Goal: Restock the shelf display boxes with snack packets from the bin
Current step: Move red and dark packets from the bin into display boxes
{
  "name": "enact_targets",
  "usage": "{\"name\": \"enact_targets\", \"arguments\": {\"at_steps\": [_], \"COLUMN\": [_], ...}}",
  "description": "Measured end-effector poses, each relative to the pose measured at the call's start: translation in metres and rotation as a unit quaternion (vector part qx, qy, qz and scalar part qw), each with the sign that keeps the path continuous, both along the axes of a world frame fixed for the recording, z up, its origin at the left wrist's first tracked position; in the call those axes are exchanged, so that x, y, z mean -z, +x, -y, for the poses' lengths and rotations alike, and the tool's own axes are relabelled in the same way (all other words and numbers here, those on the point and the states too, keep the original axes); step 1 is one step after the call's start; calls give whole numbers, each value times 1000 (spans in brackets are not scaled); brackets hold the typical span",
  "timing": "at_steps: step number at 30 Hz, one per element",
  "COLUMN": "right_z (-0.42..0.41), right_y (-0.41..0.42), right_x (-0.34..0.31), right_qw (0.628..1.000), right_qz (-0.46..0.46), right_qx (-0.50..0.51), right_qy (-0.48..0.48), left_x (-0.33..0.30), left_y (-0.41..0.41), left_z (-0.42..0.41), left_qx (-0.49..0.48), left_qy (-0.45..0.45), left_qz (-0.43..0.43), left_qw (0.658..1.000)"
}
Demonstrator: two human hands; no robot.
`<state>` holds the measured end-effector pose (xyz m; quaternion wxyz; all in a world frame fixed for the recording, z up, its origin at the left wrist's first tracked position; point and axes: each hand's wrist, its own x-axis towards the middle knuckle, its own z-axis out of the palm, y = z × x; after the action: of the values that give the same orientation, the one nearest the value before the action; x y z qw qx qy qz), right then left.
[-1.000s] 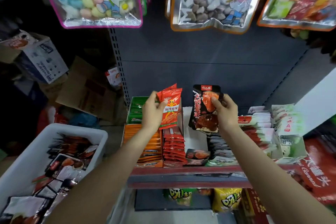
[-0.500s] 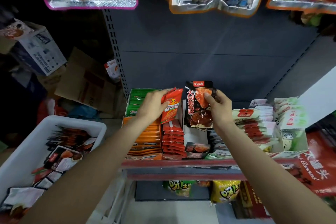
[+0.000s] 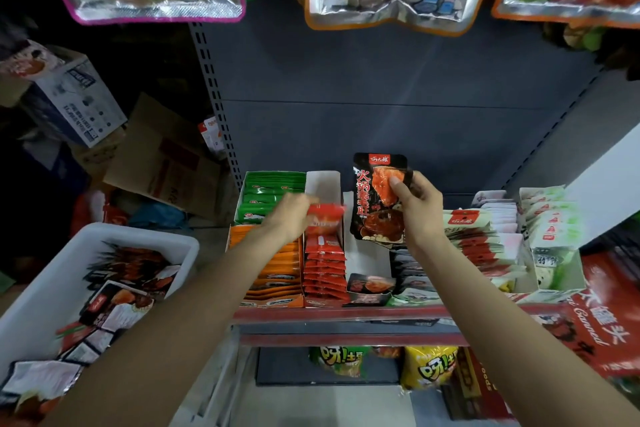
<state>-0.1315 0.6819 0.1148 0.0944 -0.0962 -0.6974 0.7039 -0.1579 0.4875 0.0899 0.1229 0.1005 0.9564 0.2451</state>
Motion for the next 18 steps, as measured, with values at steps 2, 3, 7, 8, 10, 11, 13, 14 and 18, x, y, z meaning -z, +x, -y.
{"name": "enact_targets", "arguments": {"at_steps": [2,3,7,8,10,11,13,14,18], "right_z": [-1,-2,-4,-3,0,1,2,1,-10], "right_y": [1,1,5,6,8,8,10,11,15], "right_x": [3,4,11,13,15,16,18,19,20], "right_qw": [1000,1000,999,998,996,994,992,991,995], "right_qz": [4,7,29,33,34,31,26,24,20], "right_qx": [-5,-8,-15,-19,-34,-41,-57,-65,-87], "right_qy": [-1,-4,-42,-54,-79,-91,-113,-115,-32], "left_x": [6,6,-6,-7,-7,-6,-5,-4,7], "left_y": [5,7,17,18,20,20,21,22,25], "left_z": [3,2,-6,-10,-18,-23,-34,-39,-49], "left_qx": [43,54,6,-5,-28,-32,-36,-44,-76], "left_qy": [-60,-59,178,217,268,280,259,235,209], "left_qz": [56,67,92,80,55,47,25,3,-52], "left_qw": [996,995,980,973,961,958,965,971,974]}}
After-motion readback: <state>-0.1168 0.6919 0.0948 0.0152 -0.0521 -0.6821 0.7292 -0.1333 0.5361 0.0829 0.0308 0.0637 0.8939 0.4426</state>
